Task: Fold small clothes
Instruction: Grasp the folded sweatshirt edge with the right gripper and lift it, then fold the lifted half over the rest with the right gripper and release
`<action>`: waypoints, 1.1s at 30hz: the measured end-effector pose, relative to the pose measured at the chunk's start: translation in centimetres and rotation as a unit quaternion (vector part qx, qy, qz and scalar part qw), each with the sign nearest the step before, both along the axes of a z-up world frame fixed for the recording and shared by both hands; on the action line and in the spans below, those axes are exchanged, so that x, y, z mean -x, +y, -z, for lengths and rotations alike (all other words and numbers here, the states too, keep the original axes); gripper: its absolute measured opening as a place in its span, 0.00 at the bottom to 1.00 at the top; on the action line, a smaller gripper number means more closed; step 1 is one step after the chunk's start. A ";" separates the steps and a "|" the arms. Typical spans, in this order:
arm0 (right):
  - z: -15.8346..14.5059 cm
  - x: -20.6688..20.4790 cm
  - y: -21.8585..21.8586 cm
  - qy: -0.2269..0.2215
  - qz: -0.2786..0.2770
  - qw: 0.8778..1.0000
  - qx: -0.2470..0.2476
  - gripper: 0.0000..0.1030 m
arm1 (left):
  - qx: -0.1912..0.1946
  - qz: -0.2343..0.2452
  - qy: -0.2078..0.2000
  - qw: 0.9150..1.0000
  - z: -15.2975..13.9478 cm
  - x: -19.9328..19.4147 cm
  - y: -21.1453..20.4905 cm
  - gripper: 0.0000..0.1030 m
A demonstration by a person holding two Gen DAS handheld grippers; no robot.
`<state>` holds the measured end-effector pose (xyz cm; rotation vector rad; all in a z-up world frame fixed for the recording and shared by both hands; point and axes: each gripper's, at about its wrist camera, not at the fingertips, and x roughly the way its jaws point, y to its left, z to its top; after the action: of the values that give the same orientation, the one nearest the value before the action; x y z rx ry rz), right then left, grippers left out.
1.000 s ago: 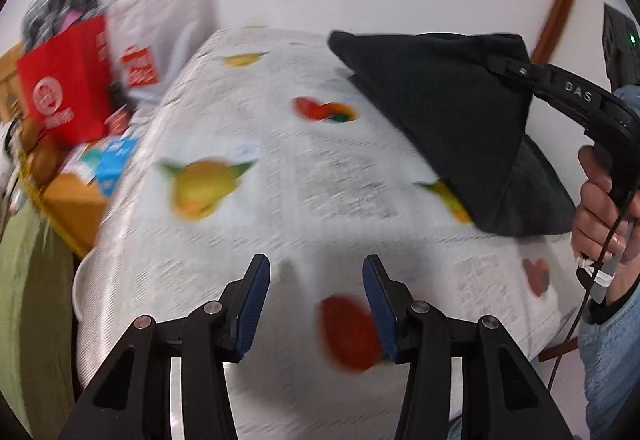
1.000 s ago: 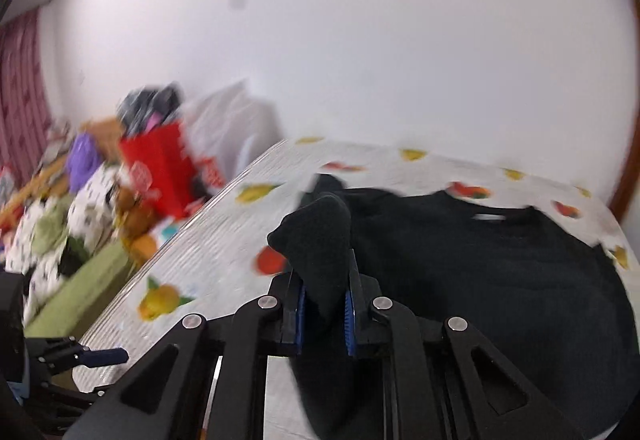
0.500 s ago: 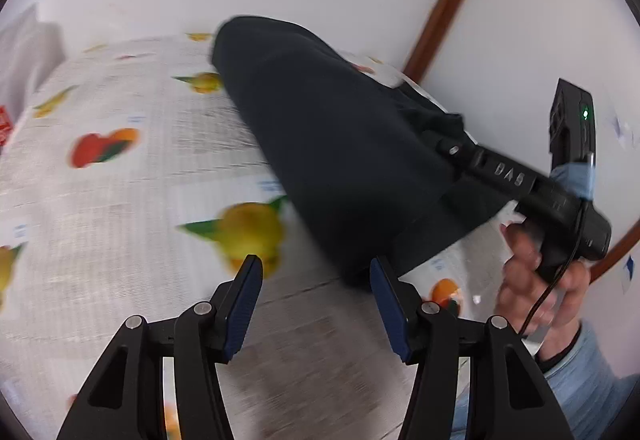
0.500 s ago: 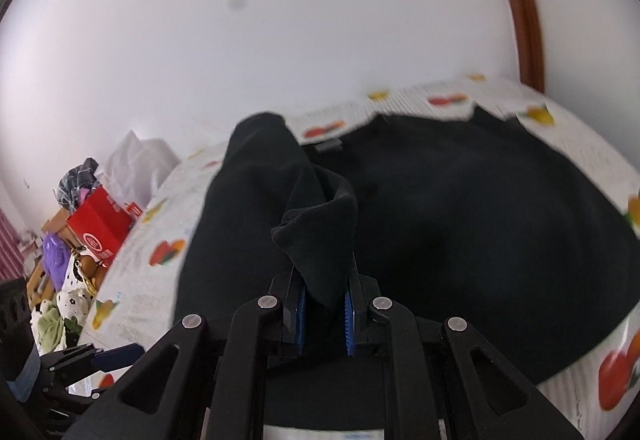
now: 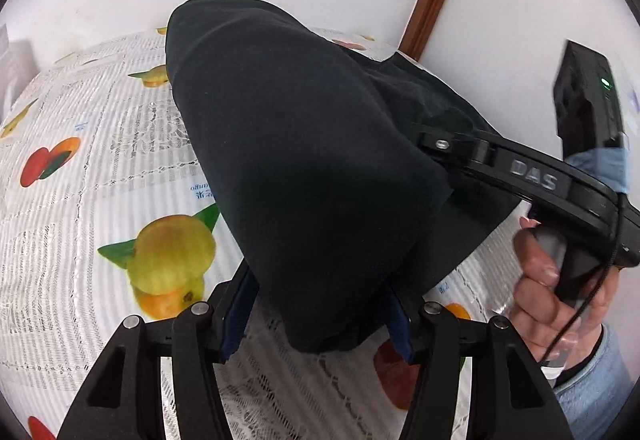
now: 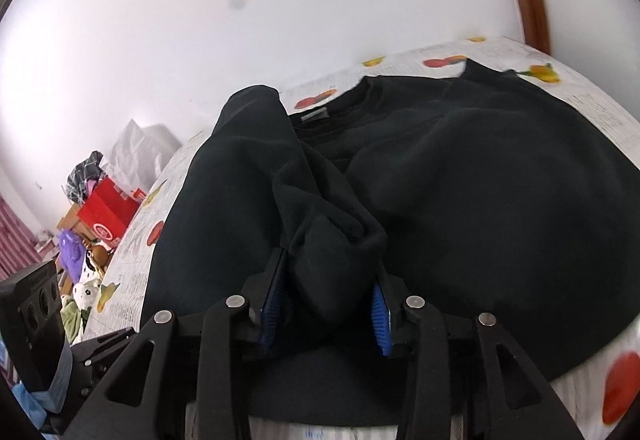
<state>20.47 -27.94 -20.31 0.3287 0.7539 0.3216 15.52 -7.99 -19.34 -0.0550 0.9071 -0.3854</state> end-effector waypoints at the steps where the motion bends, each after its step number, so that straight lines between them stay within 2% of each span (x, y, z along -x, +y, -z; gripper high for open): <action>1: 0.1 -0.4 0.1 0.003 -0.001 1.000 0.002 0.37 | -0.001 -0.003 -0.001 1.000 0.0 0.0 -0.1 0.53; 2: 0.2 -0.7 0.2 0.000 -0.003 1.000 0.005 0.28 | -0.001 -0.007 -0.002 1.000 0.0 0.0 -0.1 0.53; 4: 0.4 -0.8 0.2 -0.007 -0.005 1.000 0.018 0.24 | -0.005 -0.022 -0.008 1.000 0.0 0.0 0.0 0.46; 6: 0.5 -0.9 0.4 -0.005 -0.008 0.999 0.034 0.23 | -0.013 -0.027 -0.012 0.999 0.0 -0.1 0.1 0.37; 9: 0.4 -1.1 1.3 -0.006 -0.012 0.998 0.063 0.23 | -0.003 -0.033 -0.014 0.999 -0.2 0.0 0.8 0.26; 14: 0.1 -1.4 2.8 0.000 -0.014 0.997 0.074 0.21 | 0.003 -0.051 -0.021 0.998 -0.6 0.4 2.9 0.19; 20: -0.1 -1.9 6.9 0.004 -0.037 0.995 0.092 0.20 | 0.009 -0.079 -0.018 0.997 -1.0 0.8 6.9 0.18; 26: -0.2 -2.0 11.9 0.000 -0.077 0.993 0.086 0.20 | 0.007 -0.113 -0.012 0.994 -1.5 2.4 12.3 0.18; 30: -0.4 -2.0 14.0 0.002 -0.088 0.993 0.078 0.20 | -0.003 -0.121 -0.005 0.993 -1.4 3.4 14.3 0.25; 31: -0.5 -1.9 14.3 0.000 -0.086 0.993 0.080 0.20 | 0.001 -0.115 -0.004 0.993 -1.4 3.8 14.6 0.28; 33: -0.6 -1.7 14.2 -0.004 -0.081 0.994 0.079 0.20 | 0.014 -0.100 0.005 0.995 -1.5 4.5 14.5 0.50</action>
<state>22.14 -13.71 -19.76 0.1163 0.7948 0.4128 11.05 6.51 -17.86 -0.1730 0.8973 -0.2115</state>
